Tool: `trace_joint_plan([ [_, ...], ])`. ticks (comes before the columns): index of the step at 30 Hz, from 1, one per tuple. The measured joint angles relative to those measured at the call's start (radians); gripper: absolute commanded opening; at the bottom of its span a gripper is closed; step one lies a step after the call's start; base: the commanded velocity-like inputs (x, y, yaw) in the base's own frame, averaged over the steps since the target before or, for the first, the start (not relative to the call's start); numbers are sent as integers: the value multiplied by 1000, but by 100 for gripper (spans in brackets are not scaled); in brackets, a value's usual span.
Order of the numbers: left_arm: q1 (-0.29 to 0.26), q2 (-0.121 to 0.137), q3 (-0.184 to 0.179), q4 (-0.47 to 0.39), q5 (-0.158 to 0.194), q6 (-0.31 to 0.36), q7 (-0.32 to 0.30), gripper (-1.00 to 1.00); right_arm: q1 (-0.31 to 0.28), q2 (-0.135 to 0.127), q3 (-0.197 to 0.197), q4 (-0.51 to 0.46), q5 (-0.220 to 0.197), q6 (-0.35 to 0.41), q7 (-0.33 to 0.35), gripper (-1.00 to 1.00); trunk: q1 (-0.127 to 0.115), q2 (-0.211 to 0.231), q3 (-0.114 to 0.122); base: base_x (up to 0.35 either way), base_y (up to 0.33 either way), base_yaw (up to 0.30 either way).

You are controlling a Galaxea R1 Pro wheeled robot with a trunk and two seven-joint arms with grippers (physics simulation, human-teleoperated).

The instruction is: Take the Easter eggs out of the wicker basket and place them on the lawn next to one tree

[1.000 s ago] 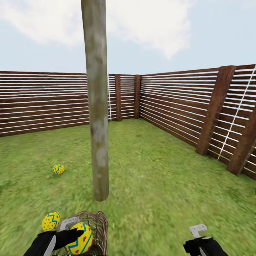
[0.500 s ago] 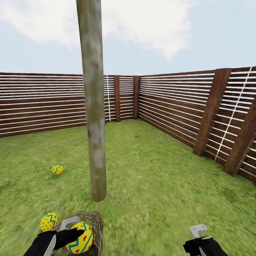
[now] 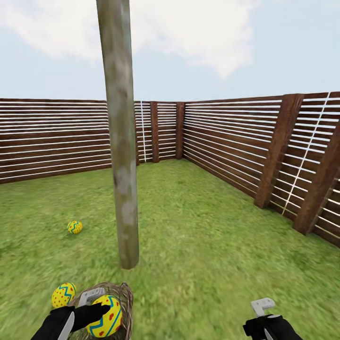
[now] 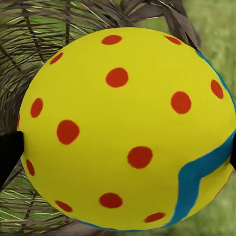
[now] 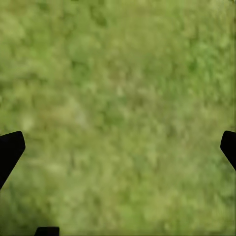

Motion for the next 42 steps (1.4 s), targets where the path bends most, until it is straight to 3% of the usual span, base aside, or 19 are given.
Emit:
trace_joint_plan([
  [17, 0, -15, -4, 0, -3, 0, 3, -100, 0, 0, 0, 0, 1, 0, 0, 100, -65, 119, 53, -140, -179, 0],
  [22, 0, -48, -7, 6, -4, -1, 84, -100, 0, -2, -2, 0, 0, 0, 0, 100, -84, 154, 69, -161, -280, 0],
  [28, 0, -51, -6, 5, -1, 0, 86, -100, 0, -3, -3, 1, 0, 0, 0, 100, -107, 196, 88, -22, -137, 0],
  [34, 0, -44, 2, -2, 3, -2, 83, -100, 0, -15, -7, -1, -3, 0, 2, 100, -108, 196, 88, 23, -2, 0],
  [42, 0, -43, 0, 0, 3, -3, 50, -100, 0, -14, -5, -3, -2, 0, 2, 100, -108, 196, 88, 313, -44, 0],
])
